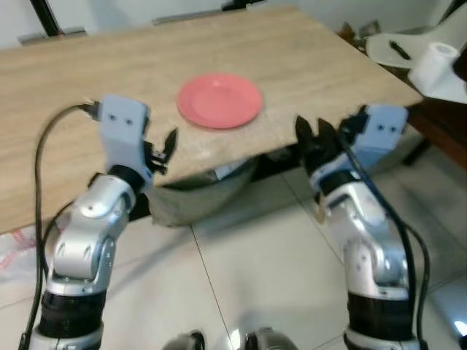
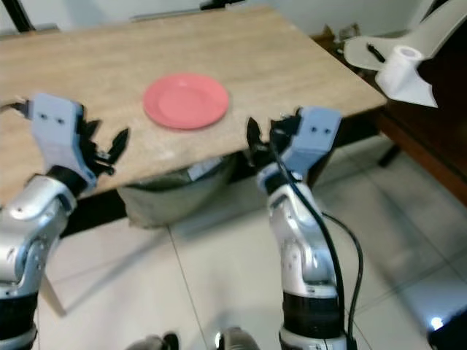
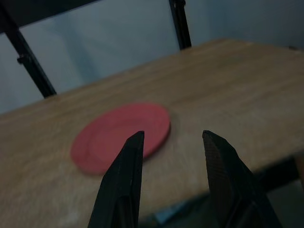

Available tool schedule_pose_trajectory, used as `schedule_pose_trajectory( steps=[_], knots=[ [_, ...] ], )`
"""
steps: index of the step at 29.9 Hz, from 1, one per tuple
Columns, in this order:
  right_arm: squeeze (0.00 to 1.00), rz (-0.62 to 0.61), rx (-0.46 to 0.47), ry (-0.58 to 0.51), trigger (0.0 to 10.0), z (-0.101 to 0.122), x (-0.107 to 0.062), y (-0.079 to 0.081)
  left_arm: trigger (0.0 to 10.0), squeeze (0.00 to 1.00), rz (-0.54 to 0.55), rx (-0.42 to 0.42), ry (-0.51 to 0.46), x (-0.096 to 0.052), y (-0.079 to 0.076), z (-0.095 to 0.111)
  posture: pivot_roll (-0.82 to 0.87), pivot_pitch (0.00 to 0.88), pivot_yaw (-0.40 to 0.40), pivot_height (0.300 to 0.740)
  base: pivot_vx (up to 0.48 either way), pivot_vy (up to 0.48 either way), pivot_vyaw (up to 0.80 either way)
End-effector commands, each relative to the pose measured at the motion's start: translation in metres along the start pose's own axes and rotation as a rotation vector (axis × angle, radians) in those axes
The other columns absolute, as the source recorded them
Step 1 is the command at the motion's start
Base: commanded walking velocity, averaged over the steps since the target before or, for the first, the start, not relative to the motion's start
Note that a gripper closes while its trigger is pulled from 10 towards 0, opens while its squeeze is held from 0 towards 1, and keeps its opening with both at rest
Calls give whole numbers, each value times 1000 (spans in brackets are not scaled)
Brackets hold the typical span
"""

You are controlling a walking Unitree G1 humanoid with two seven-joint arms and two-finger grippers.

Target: Setting the table

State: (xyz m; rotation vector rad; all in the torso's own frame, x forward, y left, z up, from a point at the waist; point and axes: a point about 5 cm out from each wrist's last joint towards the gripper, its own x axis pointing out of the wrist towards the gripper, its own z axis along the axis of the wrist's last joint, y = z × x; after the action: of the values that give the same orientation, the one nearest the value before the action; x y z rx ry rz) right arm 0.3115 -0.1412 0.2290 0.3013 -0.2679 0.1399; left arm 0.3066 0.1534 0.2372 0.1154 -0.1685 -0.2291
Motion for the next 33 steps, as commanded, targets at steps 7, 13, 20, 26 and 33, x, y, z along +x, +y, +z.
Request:
schedule_pose_trajectory(
  steps=[7, 13, 20, 26, 33],
  knots=[
    [0, 0, -2, 2, 10000, -2, 1, 3, 10000, 24, 11, 4, 9, -2, 4, -2, -87, 103, 29, 740, 469, 0, 0],
    [0, -1, -4, -1, 10000, -2, 1, 3, 10000, 20, 6, 5, 5, -1, 4, -2, -86, 102, 30, 740, 469, 0, 0],
    [0, -29, -15, 5, 10000, -2, 2, -2, 10000, 20, -29, 10, -1, -1, 1, -1, -85, 101, 30, 740, 469, 0, 0],
    [0, -78, -16, -6, 10000, 2, 4, -16, 10000, 8, -128, 28, -6, -3, 0, 3, -85, 102, 30, 740, 469, 0, 0],
    [0, -34, -46, 41, 10000, 1, 4, -21, 10000, 0, -328, -43, 48, -13, -7, 2, -85, 102, 30, 740, 56, 0, 0]
  ],
)
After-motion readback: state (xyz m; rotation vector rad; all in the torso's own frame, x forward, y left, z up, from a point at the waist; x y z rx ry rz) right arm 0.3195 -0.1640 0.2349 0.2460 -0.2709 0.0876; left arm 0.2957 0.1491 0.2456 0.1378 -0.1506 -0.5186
